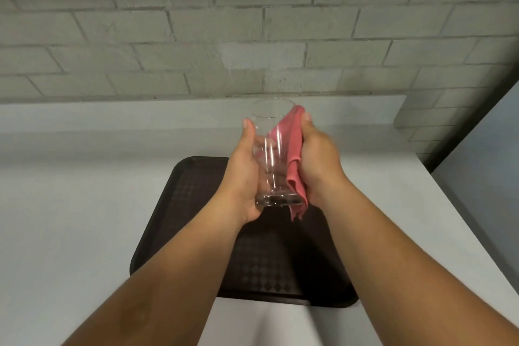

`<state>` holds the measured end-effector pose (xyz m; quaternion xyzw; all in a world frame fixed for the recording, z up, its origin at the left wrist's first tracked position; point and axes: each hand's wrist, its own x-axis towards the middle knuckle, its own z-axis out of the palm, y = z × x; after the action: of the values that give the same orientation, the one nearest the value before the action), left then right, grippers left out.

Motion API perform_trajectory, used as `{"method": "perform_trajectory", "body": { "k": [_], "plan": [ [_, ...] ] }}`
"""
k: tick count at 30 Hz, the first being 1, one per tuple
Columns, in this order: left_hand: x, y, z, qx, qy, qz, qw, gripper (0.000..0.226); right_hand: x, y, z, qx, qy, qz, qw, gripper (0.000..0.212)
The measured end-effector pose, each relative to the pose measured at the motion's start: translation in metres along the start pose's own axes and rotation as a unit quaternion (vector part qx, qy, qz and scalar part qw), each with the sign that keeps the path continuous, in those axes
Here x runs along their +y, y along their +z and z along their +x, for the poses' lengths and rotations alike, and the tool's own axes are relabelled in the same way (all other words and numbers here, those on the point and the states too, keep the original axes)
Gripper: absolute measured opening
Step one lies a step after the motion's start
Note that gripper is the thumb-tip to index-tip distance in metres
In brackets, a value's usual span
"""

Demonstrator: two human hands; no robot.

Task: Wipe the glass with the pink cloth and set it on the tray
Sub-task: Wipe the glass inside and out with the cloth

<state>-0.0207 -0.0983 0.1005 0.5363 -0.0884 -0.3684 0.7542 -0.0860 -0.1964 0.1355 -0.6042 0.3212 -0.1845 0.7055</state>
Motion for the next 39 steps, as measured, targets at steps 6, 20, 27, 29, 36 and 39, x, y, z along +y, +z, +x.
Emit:
{"method": "perform_trajectory", "body": {
  "k": [6, 20, 27, 29, 36, 39],
  "plan": [
    [0.003, 0.006, 0.008, 0.143, 0.019, 0.112, 0.983, 0.079, 0.032, 0.015, -0.029, 0.033, -0.119, -0.207, 0.971, 0.056],
    [-0.008, 0.007, -0.008, 0.006, 0.005, 0.085, 0.996, 0.078, 0.021, -0.004, -0.005, 0.029, -0.009, -0.022, 0.999, 0.053],
    [-0.007, 0.006, -0.002, 0.083, -0.028, 0.086, 0.992, 0.064, 0.033, 0.003, -0.022, 0.028, -0.15, -0.243, 0.958, 0.06],
    [-0.006, 0.007, 0.001, 0.084, -0.05, 0.024, 0.995, 0.076, 0.04, 0.006, -0.033, 0.007, -0.17, -0.299, 0.939, 0.069],
    [-0.01, 0.004, -0.007, 0.036, -0.033, 0.022, 0.999, 0.076, 0.026, 0.02, -0.035, 0.051, -0.177, -0.324, 0.928, 0.07],
    [-0.009, 0.007, -0.012, 0.018, -0.008, 0.009, 1.0, 0.081, 0.0, 0.012, -0.013, 0.07, -0.115, -0.213, 0.968, 0.064]
  ]
}}
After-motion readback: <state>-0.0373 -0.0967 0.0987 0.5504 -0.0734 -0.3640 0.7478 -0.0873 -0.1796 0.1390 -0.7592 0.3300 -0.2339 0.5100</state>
